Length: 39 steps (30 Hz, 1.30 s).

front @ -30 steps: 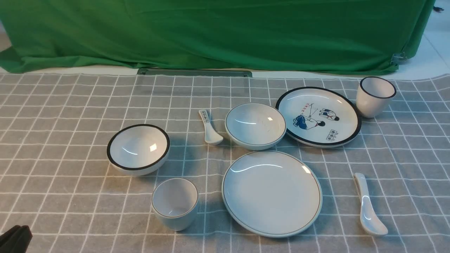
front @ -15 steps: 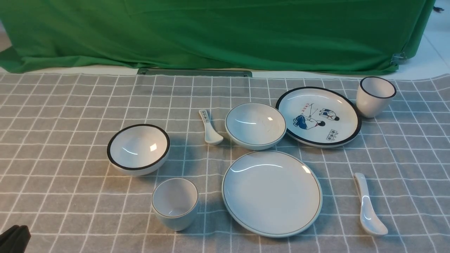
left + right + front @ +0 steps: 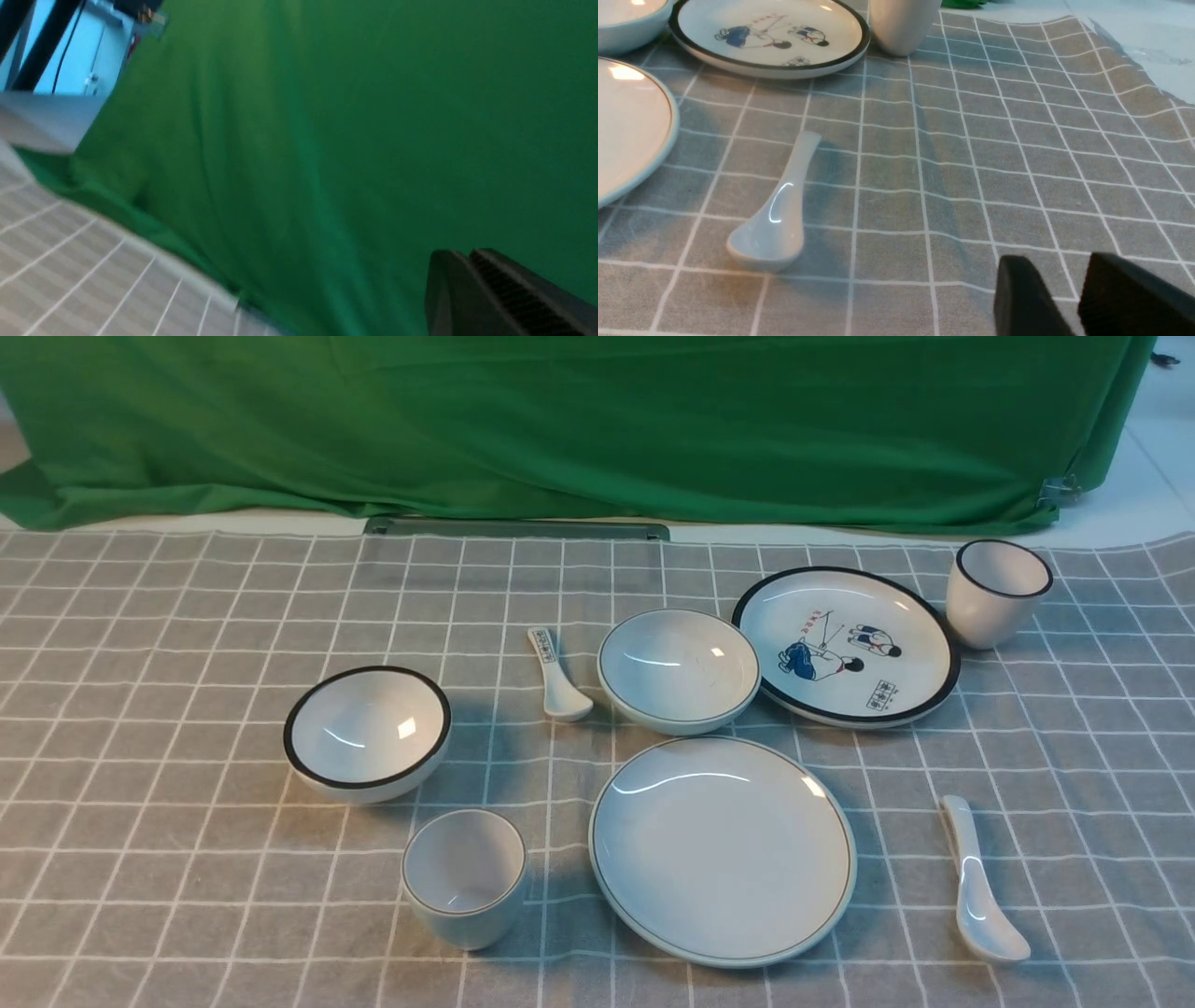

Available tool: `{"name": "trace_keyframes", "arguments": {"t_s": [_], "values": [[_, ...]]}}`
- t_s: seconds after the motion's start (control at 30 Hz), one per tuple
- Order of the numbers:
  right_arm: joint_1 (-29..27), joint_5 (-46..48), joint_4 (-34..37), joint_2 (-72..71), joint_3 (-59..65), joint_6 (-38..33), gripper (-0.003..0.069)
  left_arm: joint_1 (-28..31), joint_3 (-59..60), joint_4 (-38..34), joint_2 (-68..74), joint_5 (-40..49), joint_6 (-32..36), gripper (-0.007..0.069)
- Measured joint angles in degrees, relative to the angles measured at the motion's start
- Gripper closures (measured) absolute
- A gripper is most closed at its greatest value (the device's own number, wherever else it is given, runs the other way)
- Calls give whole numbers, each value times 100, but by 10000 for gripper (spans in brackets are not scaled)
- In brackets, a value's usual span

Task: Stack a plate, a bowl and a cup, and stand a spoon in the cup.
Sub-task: Use the left arm to grab a blue rice bowl

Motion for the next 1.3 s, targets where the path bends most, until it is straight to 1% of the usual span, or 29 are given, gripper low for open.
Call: {"name": "trace_keyframes", "arguments": {"t_s": [0.1, 0.13, 0.17, 0.2, 0.23, 0.3, 0.33, 0.37, 0.47, 0.5, 0.53, 0.57, 0.6, 0.63, 0.67, 0.7, 0.73, 0.77, 0.8, 0.83, 0.87, 0.9, 0.97, 1.0, 1.03, 1.07, 1.13, 1.2, 1.3], "values": [[0, -587, 570, 0, 0, 569, 419, 0, 0, -78, 77, -1223, -427, 607], [0, -938, 866, 0, 0, 965, 419, 0, -92, -152, 159, -1496, -630, 607], [0, -1050, 939, 0, 0, 1090, 419, 0, -166, -199, 205, -1496, -682, 607], [0, -1497, 1125, 0, 0, 1492, 419, 0, -649, -212, 477, -1143, -824, 607], [0, -1761, 1190, 0, 0, 1677, 419, 0, -997, -104, 716, -785, -856, 607], [0, -2094, 1245, 0, 0, 1770, 419, 0, -1924, 418, 1232, 191, -912, 607], [0, -2234, 1271, 0, 0, 1713, 419, -13, -2602, 938, 1788, 1255, -956, 607], [0, -2291, 1278, 0, 0, 1637, 419, -19, -3165, 1171, 2236, 2070, -944, 607], [0, -2378, 1284, 0, 0, 1362, 419, -25, -4486, 1320, 3437, 4130, -457, 607], [0, -2438, 1289, 0, 0, 1325, 419, -25, -4982, 1275, 4071, 4809, -82, 607], [0, -2451, 1292, 0, 0, 1325, 419, -25, -5057, 1232, 4279, 5051, -16, 607], [0, -2551, 1320, 0, 0, 1428, 421, -25, -5506, 1040, 4896, 5670, 477, 607], [0, -2560, 1374, 0, 0, 1569, 424, -25, -5713, 859, 5299, 6054, 766, 607], [0, -2451, 1443, 0, 0, 1763, 433, -25, -5916, 598, 5795, 6334, 1100, 607], [0, -2050, 1548, 40, -37, 2194, 454, -32, -6120, 209, 6515, 6582, 1463, 607], [0, -1620, 1610, 97, -130, 2397, 475, -68, -6213, 101, 6836, 6657, 1598, 610], [0, -1505, 1610, 118, -130, 2433, 481, -79, -6236, 55, 6911, 6698, 1624, 612], [45, -621, 1674, 283, -377, 2463, 527, -212, -6389, -24, 7396, 6775, 1737, 618], [166, 76, 1876, 470, -693, 2326, 578, -384, -6568, 35, 7761, 6816, 1737, 620], [211, 239, 1954, 541, -794, 2156, 592, -454, -6631, 78, 7872, 6828, 1731, 621], [380, 714, 2185, 787, -1138, 1796, 619, -659, -6815, 232, 8139, 6868, 1684, 622], [546, 1081, 2312, 1087, -1466, 1385, 629, -990, -7089, 493, 8478, 6945, 1566, 624], [823, 1666, 2394, 1558, -2027, 1048, 635, -1386, -7555, 825, 8855, 7088, 1334, 624], [1057, 2180, 2345, 2026, -2511, 872, 636, -1709, -8056, 1096, 9196, 7276, 1113, 624], [1093, 2259, 2329, 2095, -2574, 850, 636, -1751, -8215, 1129, 9248, 7312, 1061, 624], [1366, 2949, 2101, 2655, -3103, 677, 636, -2039, -8890, 1329, 9678, 7589, 911, 624], [1595, 3517, 1788, 3246, -3480, 589, 637, -2260, -9585, 1359, 10194, 7901, 825, 624], [1747, 3831, 1583, 3728, -3711, 537, 636, -2396, -10394, 1336, 10704, 8136, 800, 624], [1975, 3892, 1486, 4215, -3861, 469, 636, -2485, -11319, 1277, 11438, 8368, 795, 619]]}}
